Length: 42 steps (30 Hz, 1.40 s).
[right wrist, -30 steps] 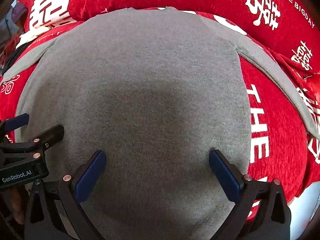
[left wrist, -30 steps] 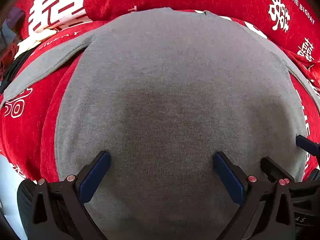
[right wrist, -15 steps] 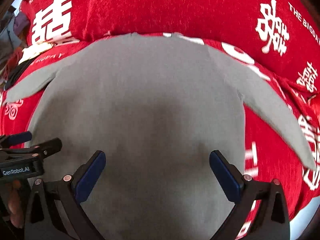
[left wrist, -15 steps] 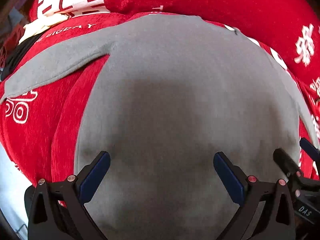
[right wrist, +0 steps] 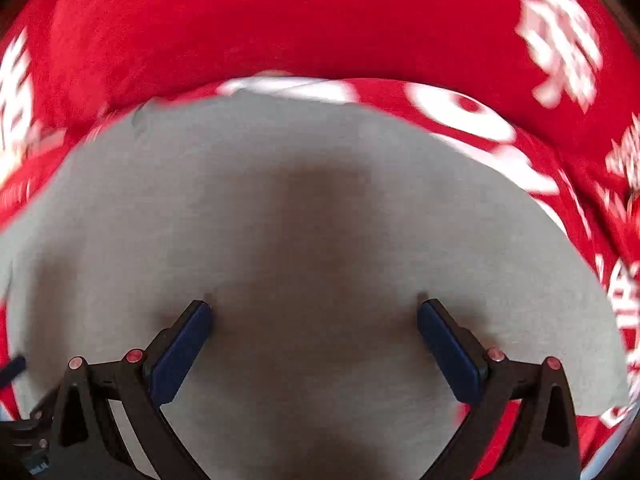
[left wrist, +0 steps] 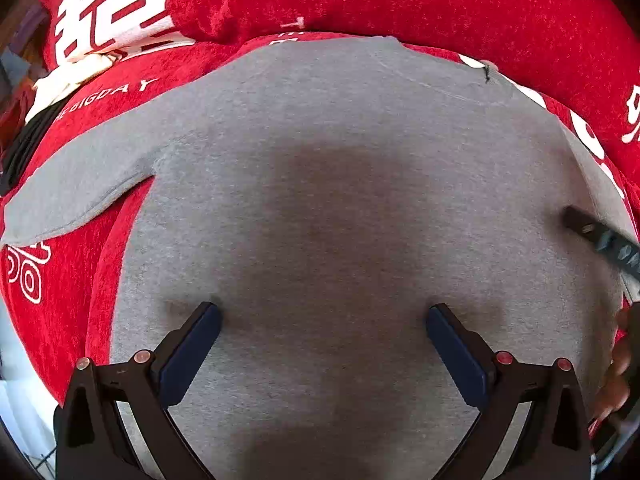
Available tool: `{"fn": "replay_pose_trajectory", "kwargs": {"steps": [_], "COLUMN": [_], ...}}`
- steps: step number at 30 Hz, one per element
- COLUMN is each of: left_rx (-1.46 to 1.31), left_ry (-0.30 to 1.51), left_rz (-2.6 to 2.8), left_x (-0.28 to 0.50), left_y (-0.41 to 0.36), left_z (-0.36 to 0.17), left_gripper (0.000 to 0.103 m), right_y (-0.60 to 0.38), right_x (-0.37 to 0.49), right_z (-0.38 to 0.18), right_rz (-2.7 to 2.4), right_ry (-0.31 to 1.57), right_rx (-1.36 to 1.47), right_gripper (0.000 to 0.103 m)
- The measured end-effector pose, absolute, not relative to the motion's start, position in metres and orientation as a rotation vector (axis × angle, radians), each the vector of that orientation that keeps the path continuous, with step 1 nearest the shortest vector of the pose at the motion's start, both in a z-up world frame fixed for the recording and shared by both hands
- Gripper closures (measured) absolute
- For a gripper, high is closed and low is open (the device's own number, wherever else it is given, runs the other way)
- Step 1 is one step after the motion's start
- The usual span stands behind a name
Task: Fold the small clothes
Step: 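Grasp the end of a grey sleeve with the right gripper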
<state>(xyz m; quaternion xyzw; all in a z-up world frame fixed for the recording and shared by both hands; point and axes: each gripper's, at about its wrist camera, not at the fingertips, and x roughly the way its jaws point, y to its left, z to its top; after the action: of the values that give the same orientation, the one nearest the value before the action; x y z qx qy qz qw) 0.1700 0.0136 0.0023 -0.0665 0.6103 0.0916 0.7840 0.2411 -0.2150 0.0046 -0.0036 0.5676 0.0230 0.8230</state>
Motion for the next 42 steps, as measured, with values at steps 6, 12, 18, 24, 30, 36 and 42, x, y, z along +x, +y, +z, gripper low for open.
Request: {"fn": "replay_pose_trajectory", "kwargs": {"steps": [6, 12, 18, 24, 30, 36, 42], "left_rx": [-0.163, -0.131, -0.047, 0.034, 0.084, 0.087, 0.147], "left_ry": [1.303, 1.307, 1.286, 1.282, 1.295, 1.299, 1.259], "left_rz": [0.23, 0.177, 0.06, -0.019, 0.006, 0.055, 0.069], "left_x": [0.168, 0.174, 0.193, 0.217, 0.255, 0.289, 0.309], "left_y": [0.012, -0.016, -0.079, -0.138, -0.171, -0.19, -0.211], "left_z": [0.004, 0.016, 0.029, 0.03, 0.019, 0.002, 0.002], "left_gripper": [0.0, 0.0, 0.0, 0.0, 0.0, 0.0, 0.0], "right_y": [-0.295, -0.36, -0.462, -0.53, -0.574, -0.58, -0.573], "right_x": [0.232, 0.186, 0.105, 0.075, 0.083, 0.1, 0.113], "right_z": [0.015, 0.049, 0.045, 0.022, 0.004, 0.016, 0.012], "right_rz": [-0.096, -0.218, -0.412, -0.527, -0.496, -0.381, -0.345], "right_ry": [1.185, 1.084, 1.068, 1.086, 1.051, 0.975, 0.981], "right_rx": [0.048, 0.138, 0.423, 0.491, 0.566, 0.598, 0.558], "right_gripper": [0.0, 0.0, 0.0, 0.0, 0.001, 0.021, 0.045]}}
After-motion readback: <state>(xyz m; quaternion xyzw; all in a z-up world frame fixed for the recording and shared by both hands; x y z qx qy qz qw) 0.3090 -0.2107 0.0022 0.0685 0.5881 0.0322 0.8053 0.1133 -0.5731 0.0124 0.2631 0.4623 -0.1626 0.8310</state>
